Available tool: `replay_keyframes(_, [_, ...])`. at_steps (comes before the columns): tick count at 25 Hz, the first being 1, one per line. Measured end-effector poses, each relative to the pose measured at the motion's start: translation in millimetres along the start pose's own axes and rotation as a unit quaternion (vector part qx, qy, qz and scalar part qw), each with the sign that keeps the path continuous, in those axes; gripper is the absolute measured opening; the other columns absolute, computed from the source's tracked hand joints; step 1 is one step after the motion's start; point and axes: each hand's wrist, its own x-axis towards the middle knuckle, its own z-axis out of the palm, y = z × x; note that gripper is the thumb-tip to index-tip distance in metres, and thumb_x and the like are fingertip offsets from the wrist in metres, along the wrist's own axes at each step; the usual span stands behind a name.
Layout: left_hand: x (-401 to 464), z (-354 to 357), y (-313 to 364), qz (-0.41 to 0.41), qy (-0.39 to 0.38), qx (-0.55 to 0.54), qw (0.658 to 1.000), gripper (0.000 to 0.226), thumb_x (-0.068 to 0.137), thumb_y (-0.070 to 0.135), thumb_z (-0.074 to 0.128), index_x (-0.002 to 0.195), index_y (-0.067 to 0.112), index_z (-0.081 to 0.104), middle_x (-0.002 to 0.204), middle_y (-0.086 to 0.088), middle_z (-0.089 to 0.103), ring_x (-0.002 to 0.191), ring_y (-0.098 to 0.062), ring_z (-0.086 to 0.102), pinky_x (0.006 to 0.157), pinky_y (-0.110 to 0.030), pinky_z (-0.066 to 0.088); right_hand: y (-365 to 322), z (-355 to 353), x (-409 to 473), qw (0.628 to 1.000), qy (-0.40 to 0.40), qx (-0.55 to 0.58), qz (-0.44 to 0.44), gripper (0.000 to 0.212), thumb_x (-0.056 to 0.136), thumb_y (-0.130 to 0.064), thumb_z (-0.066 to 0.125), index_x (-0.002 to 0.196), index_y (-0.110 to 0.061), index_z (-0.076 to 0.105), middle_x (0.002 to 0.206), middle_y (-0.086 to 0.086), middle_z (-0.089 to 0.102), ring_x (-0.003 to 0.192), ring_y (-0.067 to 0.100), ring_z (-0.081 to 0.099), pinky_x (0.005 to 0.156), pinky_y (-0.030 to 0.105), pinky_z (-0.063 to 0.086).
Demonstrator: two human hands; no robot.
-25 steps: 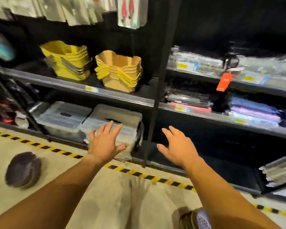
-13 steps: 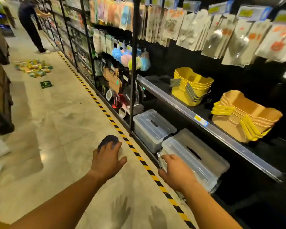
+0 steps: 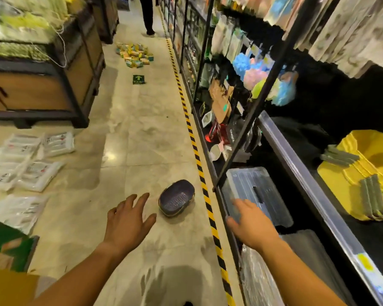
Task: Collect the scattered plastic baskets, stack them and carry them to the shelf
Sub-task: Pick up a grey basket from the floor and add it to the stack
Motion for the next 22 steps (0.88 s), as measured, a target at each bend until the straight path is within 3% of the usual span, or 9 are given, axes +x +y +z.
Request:
replay_keyframes(8, [118, 54, 11, -0.144, -0.049, -0.077, 0.985, 0.067, 0.093, 0.056, 0.051, 0.154, 0.037, 0.030, 0.150, -0.006, 0.043, 0.127, -0.029, 0.049, 0.097, -0.045, 0.041, -10, 18, 237, 0.991, -0.117, -0.004, -0.062, 0.048, 0.091, -0.047, 0.056, 0.136, -0.029, 0.052, 0.136, 0.001, 0.056, 0.117, 0.023, 0.057, 0.097, 0.042, 0.050])
replay_keyframes(11, [182, 94, 6, -0.159, -0.077, -0.113, 0.978, 0.067, 0.094, 0.055, 0.052, 0.154, 0.038, 0.030, 0.149, -0.008, 0.043, 0.127, -0.031, 0.049, 0.098, -0.046, 0.042, -11, 45, 322, 0.991, -0.129, -0.007, -0.046, 0.048, 0.092, -0.048, 0.057, 0.136, -0.029, 0.052, 0.137, 0.003, 0.054, 0.118, 0.026, 0.056, 0.097, 0.041, 0.049])
replay_keyframes(16, [296, 211, 6, -0.177, -0.156, -0.103, 0.966, 0.061, 0.095, 0.058, 0.041, 0.152, 0.043, 0.028, 0.155, -0.006, 0.036, 0.129, -0.029, 0.046, 0.098, -0.049, 0.041, 12, 123, 466, 0.981, -0.188, -0.007, -0.045, 0.042, 0.094, -0.046, 0.055, 0.132, -0.027, 0.057, 0.131, 0.005, 0.055, 0.116, 0.026, 0.054, 0.094, 0.040, 0.047])
replay_keyframes(22, [366, 394, -3, -0.260, -0.202, -0.109, 0.938, 0.063, 0.091, 0.058, 0.047, 0.149, 0.046, 0.024, 0.159, -0.004, 0.022, 0.130, -0.038, 0.041, 0.098, -0.057, 0.036, 75, 271, 593, 0.976, -0.215, -0.001, -0.045, 0.041, 0.094, -0.047, 0.054, 0.131, -0.029, 0.058, 0.138, 0.000, 0.053, 0.117, 0.023, 0.055, 0.090, 0.035, 0.043])
